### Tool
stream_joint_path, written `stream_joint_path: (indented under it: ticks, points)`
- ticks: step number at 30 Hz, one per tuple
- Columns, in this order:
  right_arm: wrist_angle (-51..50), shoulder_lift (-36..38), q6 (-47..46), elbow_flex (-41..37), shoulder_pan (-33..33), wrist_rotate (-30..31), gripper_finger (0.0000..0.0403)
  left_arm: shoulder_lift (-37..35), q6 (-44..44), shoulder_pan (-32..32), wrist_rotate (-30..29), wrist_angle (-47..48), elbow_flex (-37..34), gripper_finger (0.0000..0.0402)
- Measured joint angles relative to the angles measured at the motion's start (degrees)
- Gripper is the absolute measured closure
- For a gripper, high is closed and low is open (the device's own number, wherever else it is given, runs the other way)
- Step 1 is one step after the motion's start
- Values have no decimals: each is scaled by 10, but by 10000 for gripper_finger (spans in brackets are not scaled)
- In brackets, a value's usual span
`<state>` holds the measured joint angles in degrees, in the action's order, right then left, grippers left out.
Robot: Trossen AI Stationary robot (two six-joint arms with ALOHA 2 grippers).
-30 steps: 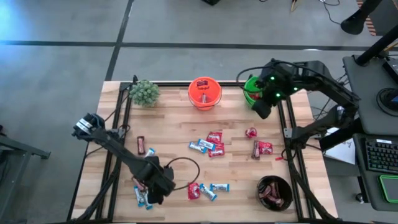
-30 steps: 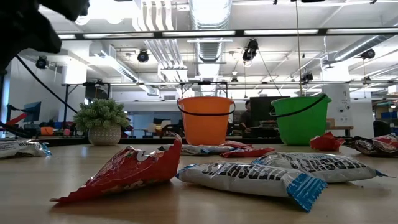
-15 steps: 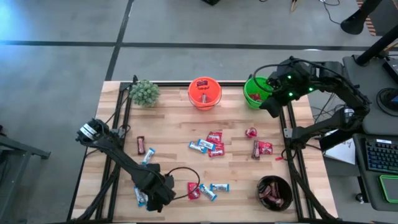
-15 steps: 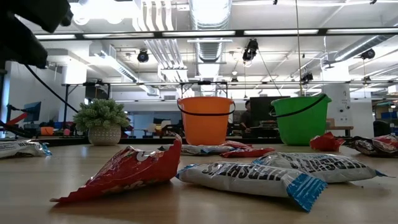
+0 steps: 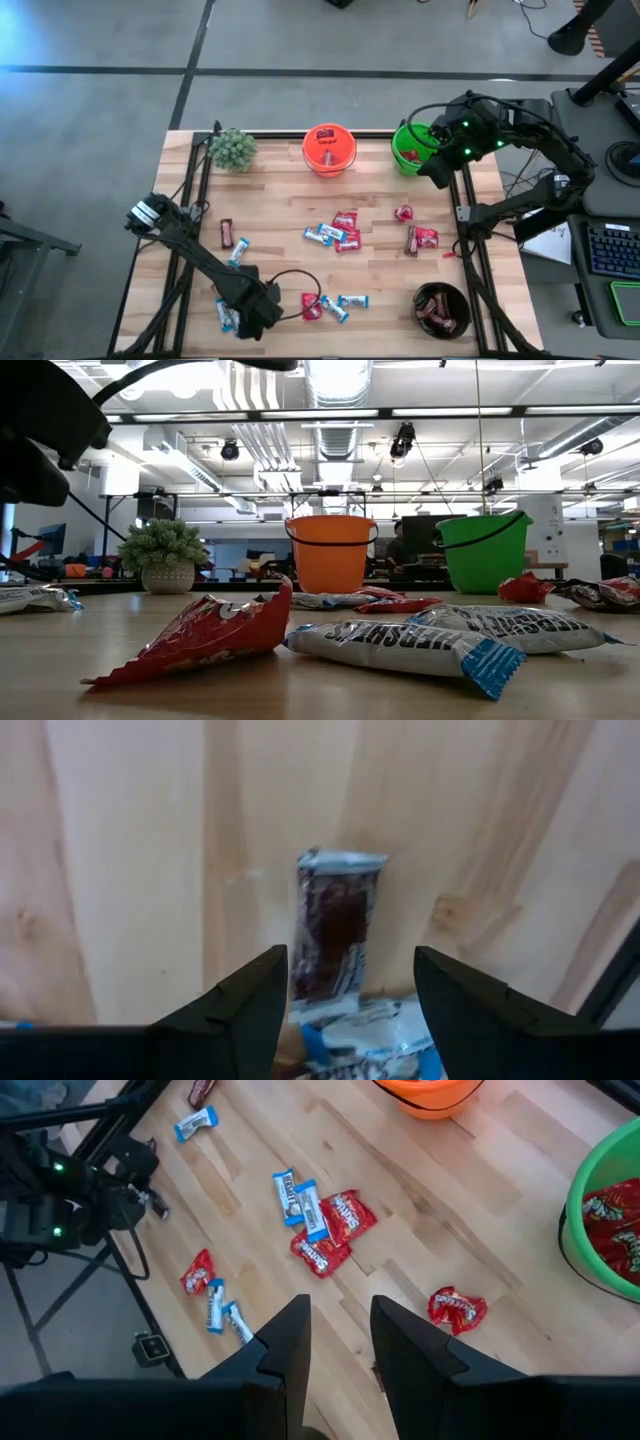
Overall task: Organize candy in baskets
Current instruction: Put the brown chocolate bar into the black bucket
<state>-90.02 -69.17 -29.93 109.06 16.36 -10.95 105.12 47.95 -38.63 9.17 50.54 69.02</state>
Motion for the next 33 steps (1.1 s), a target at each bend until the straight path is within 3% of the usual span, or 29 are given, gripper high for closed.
stream_joint_path:
  ticks: [18, 33]
  points:
    - [0, 0, 1, 0, 0, 0, 305, -2, 10, 0, 6, -64, -68, 207]
    - [0, 0, 1, 0, 0, -1, 305, -2, 8, 0, 2, -68, -78, 322]
